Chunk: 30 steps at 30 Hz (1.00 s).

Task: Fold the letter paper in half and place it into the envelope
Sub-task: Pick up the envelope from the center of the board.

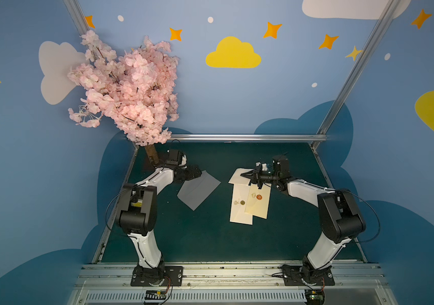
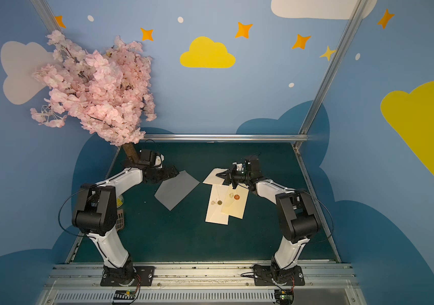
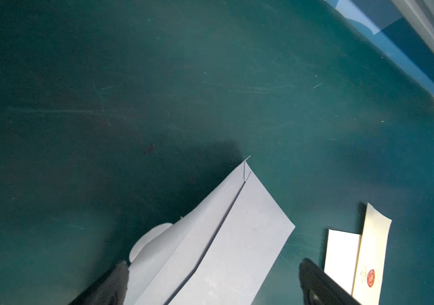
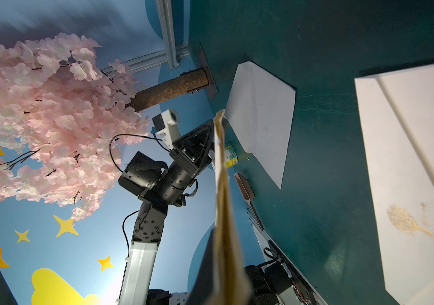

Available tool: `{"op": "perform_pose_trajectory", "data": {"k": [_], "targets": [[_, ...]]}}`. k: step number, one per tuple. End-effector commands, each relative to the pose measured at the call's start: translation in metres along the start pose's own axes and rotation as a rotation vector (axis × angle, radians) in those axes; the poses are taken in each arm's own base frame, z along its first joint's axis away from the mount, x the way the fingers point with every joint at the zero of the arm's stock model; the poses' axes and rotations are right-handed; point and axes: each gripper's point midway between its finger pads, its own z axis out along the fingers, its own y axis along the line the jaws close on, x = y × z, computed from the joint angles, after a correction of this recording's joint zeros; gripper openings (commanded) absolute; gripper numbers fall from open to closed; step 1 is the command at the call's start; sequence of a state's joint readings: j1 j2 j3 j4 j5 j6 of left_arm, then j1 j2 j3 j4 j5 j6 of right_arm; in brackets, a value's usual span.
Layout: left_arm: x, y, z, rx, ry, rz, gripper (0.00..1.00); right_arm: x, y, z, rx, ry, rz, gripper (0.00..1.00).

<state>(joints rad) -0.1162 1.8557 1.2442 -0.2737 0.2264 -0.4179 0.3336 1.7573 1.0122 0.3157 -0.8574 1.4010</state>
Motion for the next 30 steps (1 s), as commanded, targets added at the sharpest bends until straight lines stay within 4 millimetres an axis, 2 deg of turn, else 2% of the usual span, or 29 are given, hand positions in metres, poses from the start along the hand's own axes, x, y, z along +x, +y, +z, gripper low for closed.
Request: {"op": "perform_pose_trajectory", "data": {"k": [1, 8, 12, 20, 24, 30], "targets": [[-0.006, 0.005, 0.004, -0.015, -0.003, -0.008, 0.99, 0.003, 0.004, -0.006, -0.016, 0.016, -0.012, 0.00], [-0.001, 0.012, 0.016, -0.032, 0.034, -0.002, 0.94, -0.002, 0.003, -0.010, -0.030, 0.007, -0.001, 0.00], [-0.003, 0.015, 0.008, -0.054, 0.019, 0.018, 0.94, -0.003, 0.004, -0.012, -0.035, 0.003, -0.001, 0.00], [-0.008, 0.035, -0.008, -0.125, -0.033, 0.003, 0.96, -0.005, 0.002, -0.012, -0.043, 0.003, 0.013, 0.00], [-0.006, 0.035, -0.002, -0.110, -0.020, -0.011, 0.95, -0.007, -0.001, -0.012, -0.049, 0.003, 0.022, 0.00], [0.000, 0.033, 0.007, -0.074, 0.003, -0.010, 0.83, -0.009, -0.003, -0.011, -0.055, 0.006, 0.034, 0.00]]}}
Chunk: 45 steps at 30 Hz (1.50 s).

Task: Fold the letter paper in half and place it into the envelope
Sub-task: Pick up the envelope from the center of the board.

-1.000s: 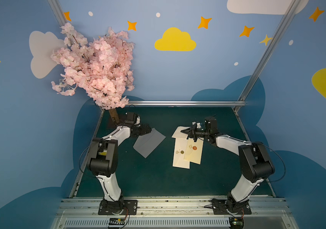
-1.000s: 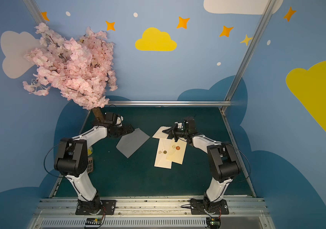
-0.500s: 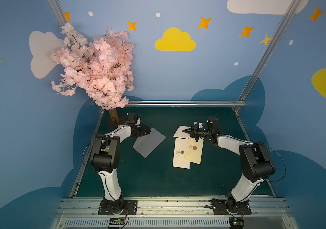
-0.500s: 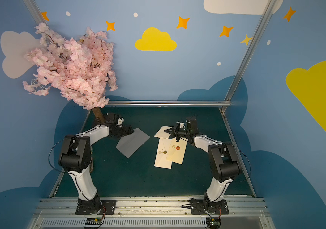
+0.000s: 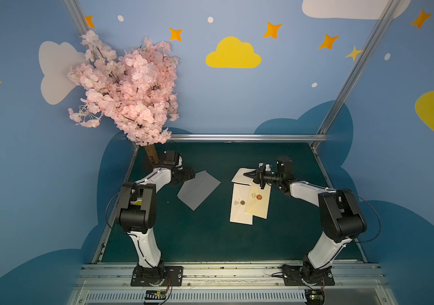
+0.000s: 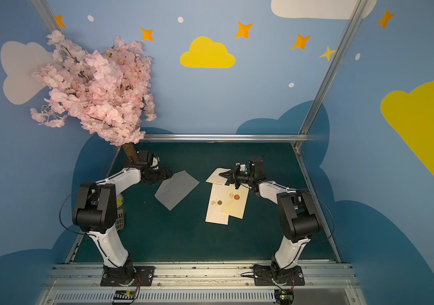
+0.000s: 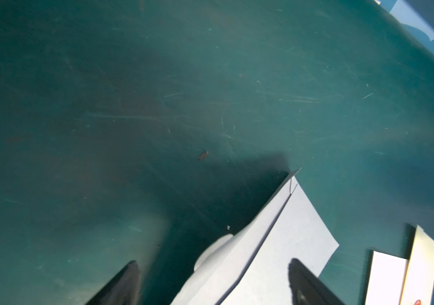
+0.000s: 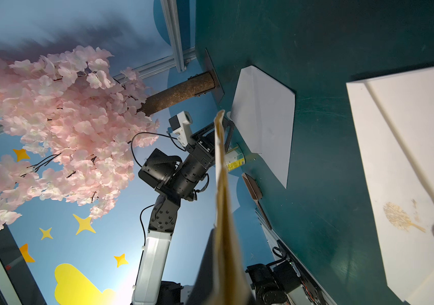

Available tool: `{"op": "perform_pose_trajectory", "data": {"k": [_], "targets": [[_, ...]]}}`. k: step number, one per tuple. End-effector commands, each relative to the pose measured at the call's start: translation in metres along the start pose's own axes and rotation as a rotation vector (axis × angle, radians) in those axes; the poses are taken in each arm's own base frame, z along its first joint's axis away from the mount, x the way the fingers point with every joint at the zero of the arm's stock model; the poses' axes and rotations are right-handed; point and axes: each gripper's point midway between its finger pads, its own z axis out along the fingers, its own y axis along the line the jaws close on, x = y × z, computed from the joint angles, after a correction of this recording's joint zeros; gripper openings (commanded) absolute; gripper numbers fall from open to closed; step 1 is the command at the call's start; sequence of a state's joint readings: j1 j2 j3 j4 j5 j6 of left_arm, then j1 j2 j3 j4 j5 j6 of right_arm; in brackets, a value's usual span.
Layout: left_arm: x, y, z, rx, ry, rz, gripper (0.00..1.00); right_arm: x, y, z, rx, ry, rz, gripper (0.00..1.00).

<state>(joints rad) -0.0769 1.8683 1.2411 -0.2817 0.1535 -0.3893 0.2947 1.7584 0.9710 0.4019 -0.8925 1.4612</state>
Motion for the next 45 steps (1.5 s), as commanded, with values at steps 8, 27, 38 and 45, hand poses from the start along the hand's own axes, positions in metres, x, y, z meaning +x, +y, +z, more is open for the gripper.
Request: {"op": "perform_pose_trajectory", "data": {"k": [8, 27, 38, 45], "targets": [[0.014, -0.001, 0.015, 0.051, 0.061, 0.001, 0.70, -0.004, -0.001, -0.002, -0.023, 0.007, 0.003, 0.00], [0.033, -0.011, 0.016, 0.137, 0.145, -0.017, 0.03, -0.005, -0.002, -0.009, -0.034, 0.001, 0.002, 0.00], [0.043, -0.044, -0.015, 0.196, 0.139, -0.062, 0.03, 0.018, -0.007, -0.004, 0.154, 0.066, -0.140, 0.00], [0.052, -0.072, -0.042, 0.201, 0.122, -0.050, 0.03, 0.036, -0.009, 0.008, 0.341, 0.112, -0.246, 0.00]]}}
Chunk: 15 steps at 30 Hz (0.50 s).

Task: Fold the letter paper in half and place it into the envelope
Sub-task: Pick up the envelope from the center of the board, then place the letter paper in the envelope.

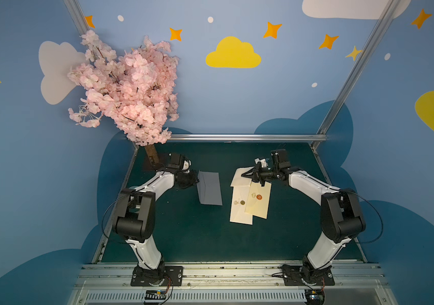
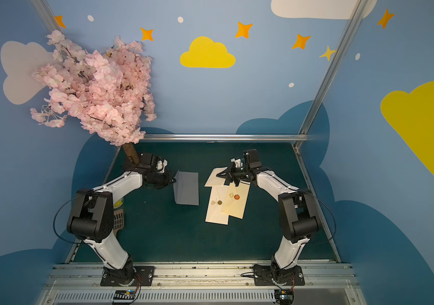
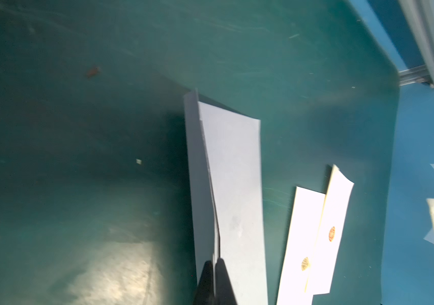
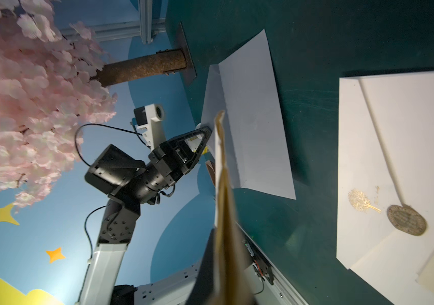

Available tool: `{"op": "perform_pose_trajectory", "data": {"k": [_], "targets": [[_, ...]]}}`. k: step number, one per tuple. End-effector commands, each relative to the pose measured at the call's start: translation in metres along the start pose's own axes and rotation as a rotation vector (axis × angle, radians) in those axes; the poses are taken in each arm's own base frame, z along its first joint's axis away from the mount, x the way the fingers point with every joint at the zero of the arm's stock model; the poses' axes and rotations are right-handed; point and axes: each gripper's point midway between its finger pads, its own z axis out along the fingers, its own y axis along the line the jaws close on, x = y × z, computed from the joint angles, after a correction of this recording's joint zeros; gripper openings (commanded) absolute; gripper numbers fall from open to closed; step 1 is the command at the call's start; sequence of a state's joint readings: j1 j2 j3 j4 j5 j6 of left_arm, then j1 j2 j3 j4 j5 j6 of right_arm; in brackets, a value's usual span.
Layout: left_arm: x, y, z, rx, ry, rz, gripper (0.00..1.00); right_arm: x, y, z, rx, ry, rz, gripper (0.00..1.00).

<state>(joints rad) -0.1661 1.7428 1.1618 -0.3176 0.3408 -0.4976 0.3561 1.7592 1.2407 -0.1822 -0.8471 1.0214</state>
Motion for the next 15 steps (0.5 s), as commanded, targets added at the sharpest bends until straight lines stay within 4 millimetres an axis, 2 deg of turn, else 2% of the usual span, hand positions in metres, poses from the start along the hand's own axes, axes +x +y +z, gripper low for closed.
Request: {"op": "perform_pose_trajectory", "data": {"k": [1, 7, 15], "targets": [[0.009, -0.015, -0.013, 0.000, 0.004, -0.012, 0.03, 0.018, -0.014, 0.007, 0.151, 0.053, -0.045, 0.00], [0.014, -0.045, -0.029, 0.020, -0.014, 0.037, 0.03, 0.027, -0.008, 0.034, 0.244, 0.110, -0.084, 0.00], [0.029, -0.073, -0.033, 0.035, 0.012, 0.110, 0.03, 0.043, -0.009, 0.075, 0.335, 0.201, -0.095, 0.00]]}}
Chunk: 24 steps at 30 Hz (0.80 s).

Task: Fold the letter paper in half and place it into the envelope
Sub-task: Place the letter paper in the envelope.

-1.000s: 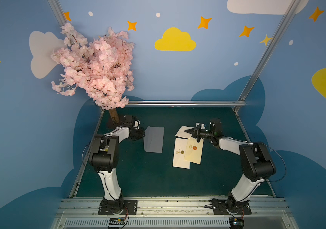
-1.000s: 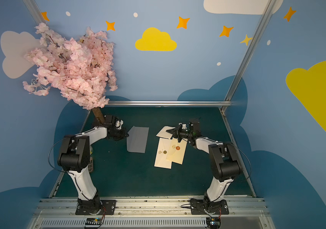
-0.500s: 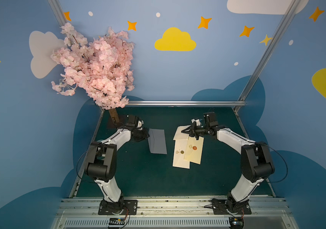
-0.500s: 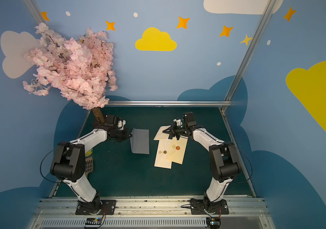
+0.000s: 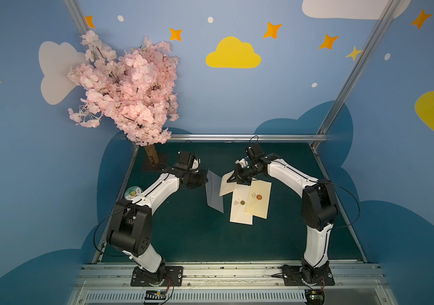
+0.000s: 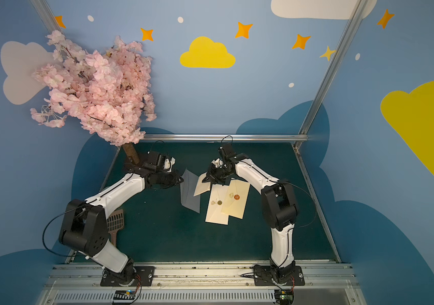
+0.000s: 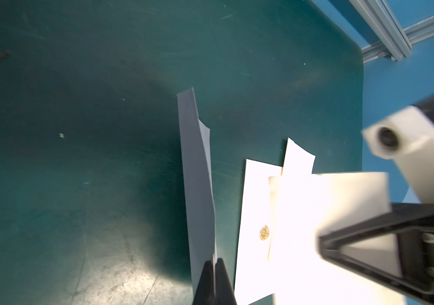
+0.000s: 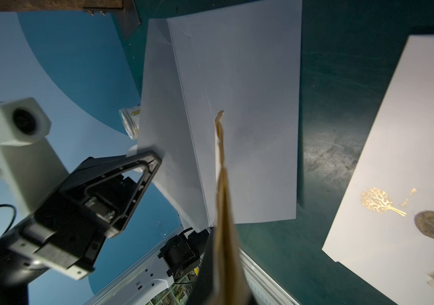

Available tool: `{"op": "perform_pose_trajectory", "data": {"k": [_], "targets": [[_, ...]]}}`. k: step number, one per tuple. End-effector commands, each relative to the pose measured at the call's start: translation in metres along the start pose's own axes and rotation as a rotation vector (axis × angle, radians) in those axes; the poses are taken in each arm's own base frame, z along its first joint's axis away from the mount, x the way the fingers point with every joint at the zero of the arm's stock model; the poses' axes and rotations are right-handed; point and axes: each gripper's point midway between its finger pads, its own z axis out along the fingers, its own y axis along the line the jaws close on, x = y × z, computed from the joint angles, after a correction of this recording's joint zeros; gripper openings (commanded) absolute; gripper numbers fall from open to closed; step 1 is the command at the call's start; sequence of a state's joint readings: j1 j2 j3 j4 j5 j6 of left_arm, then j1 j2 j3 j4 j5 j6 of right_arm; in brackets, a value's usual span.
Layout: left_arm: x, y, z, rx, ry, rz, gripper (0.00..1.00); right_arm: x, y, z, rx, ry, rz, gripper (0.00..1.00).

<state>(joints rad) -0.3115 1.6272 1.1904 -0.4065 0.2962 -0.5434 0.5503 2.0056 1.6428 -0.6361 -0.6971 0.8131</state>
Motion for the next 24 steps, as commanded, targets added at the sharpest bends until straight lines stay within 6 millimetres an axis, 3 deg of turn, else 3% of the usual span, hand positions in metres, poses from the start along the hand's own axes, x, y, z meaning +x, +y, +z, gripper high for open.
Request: {"op": "perform_pose_trajectory", "data": {"k": [1, 6, 14, 24], "targets": [[0.003, -0.014, -0.010, 0.002, 0.001, 0.032, 0.03, 0.011, -0.004, 0.012, 0.069, 0.044, 0.000, 0.00], [0.011, -0.024, -0.010, 0.015, 0.016, 0.067, 0.03, 0.016, 0.005, 0.031, 0.063, 0.083, -0.021, 0.00], [0.021, -0.033, -0.002, 0.071, 0.041, 0.098, 0.03, 0.020, 0.032, 0.051, -0.124, 0.121, -0.034, 0.00], [0.028, -0.051, 0.004, 0.214, 0.061, 0.097, 0.03, 0.011, 0.030, 0.066, -0.211, 0.142, 0.015, 0.00]]}}
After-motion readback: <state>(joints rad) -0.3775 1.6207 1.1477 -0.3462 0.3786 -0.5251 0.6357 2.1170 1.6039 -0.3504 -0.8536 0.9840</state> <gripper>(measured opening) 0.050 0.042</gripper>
